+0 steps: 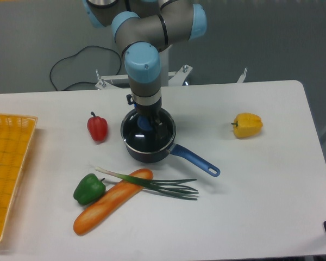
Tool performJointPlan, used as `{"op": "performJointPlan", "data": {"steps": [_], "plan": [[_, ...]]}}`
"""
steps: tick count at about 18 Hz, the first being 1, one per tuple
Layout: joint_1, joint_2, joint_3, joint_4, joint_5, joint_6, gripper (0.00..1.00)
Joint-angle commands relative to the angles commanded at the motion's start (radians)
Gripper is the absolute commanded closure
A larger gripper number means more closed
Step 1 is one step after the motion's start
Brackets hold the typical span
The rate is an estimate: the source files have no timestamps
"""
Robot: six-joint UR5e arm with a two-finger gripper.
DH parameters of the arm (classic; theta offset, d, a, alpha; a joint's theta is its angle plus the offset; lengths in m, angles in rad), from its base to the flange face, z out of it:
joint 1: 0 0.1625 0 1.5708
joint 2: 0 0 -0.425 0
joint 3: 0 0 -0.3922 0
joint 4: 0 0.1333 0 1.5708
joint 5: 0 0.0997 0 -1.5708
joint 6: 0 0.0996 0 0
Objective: Open the lid
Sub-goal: 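Close the gripper on the blue knob of the glass lid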
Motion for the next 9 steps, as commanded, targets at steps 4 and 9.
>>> {"op": "performJointPlan", "data": {"steps": [4, 9], "plan": [[0.000, 0.000, 0.000, 0.000, 0.000, 0.000, 0.00], [-0.002, -0.002, 0.002, -0.002, 0.000, -0.002, 0.24]]}}
